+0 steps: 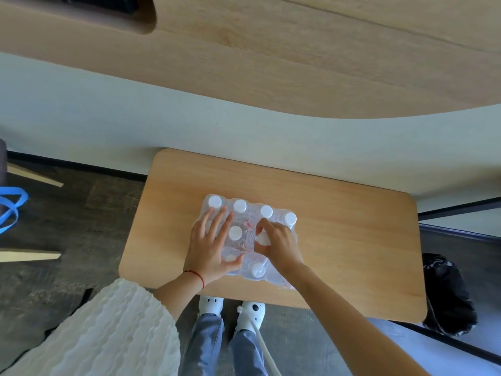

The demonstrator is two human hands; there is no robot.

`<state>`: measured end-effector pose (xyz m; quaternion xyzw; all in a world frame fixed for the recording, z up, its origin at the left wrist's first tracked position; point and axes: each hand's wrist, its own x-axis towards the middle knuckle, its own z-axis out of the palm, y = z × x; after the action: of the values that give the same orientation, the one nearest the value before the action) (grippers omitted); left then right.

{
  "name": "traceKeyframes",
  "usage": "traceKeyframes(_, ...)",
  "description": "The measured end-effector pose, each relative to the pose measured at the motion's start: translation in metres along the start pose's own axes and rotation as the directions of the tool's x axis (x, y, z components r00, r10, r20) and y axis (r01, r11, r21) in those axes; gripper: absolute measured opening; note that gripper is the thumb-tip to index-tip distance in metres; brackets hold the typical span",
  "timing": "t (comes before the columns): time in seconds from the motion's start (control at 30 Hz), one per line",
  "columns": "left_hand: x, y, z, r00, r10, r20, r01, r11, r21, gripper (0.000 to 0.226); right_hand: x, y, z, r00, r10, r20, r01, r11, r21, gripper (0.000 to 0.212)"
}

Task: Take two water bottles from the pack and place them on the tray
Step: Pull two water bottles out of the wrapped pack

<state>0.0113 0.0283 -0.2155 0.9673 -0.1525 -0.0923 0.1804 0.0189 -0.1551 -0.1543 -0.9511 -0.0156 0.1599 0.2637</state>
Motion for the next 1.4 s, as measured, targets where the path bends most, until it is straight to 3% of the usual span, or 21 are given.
traceKeyframes(0.27,0.001,0.005,-0.009,0.999,0.003,0.049,-0.002,1.000,-0.028,0.099,-0.026,-0.031,-0.050,0.969,-0.105,-0.222,0.120,0.991,0.053,0.025)
traceKeyframes(0.33,0.001,0.007,-0.019,0.994,0.028,0.101,-0.017,0.994,-0.105,0.107,-0.035,-0.043,-0.066,0.946,-0.109,-0.304,0.142,0.986,0.088,0.025)
traceKeyframes(0.4,0.001,0.010,-0.037,0.980,0.062,0.190,-0.004,0.957,-0.291,0.119,-0.042,-0.058,-0.086,0.925,-0.113,-0.364,0.169,0.977,0.128,0.022)
traceKeyframes(0.47,0.000,0.019,-0.060,0.962,0.145,0.230,-0.003,0.852,-0.524,0.122,-0.047,-0.074,-0.108,0.921,-0.137,-0.366,0.208,0.965,0.161,0.020)
traceKeyframes(0.57,-0.005,0.043,-0.091,0.950,0.146,0.274,0.151,0.553,-0.819,0.123,-0.050,-0.103,-0.131,0.915,-0.229,-0.332,0.290,0.946,0.147,0.018)
traceKeyframes(0.63,-0.007,0.050,-0.098,0.975,0.067,0.214,0.161,0.452,-0.878,0.099,-0.050,-0.118,-0.135,0.909,-0.281,-0.309,0.343,0.924,0.167,0.019)
traceKeyframes(0.7,-0.013,0.052,-0.102,0.994,-0.038,0.098,0.105,0.470,-0.876,0.069,-0.046,-0.121,-0.132,0.904,-0.318,-0.285,0.391,0.885,0.254,0.020)
traceKeyframes(0.73,-0.016,0.051,-0.104,0.993,-0.101,0.055,0.096,0.470,-0.878,0.064,-0.045,-0.117,-0.127,0.906,-0.339,-0.253,0.406,0.864,0.297,0.023)
traceKeyframes(0.83,-0.024,0.038,-0.099,0.975,-0.223,-0.008,0.098,0.462,-0.881,0.075,-0.037,-0.084,-0.094,0.933,-0.290,-0.214,0.355,0.845,0.400,0.036)
traceKeyframes(0.9,-0.030,0.027,-0.095,0.967,-0.254,0.002,0.121,0.452,-0.884,0.070,-0.031,-0.054,-0.059,0.976,-0.062,-0.207,0.160,0.853,0.496,0.028)
traceKeyframes(1.0,-0.038,0.011,-0.095,0.964,-0.267,-0.003,0.130,0.481,-0.867,0.061,-0.013,-0.019,0.001,0.988,0.151,0.026,-0.149,0.908,0.392,0.038)
traceKeyframes(1.1,-0.040,0.008,-0.097,0.952,-0.305,0.003,0.161,0.497,-0.853,0.059,0.009,-0.012,0.046,0.993,0.070,0.096,-0.096,0.947,0.305,0.051)
traceKeyframes(1.4,-0.035,0.011,-0.098,0.956,-0.293,0.022,0.166,0.477,-0.863,0.067,0.024,-0.009,0.072,0.996,-0.005,-0.091,0.031,0.960,0.279,0.043)
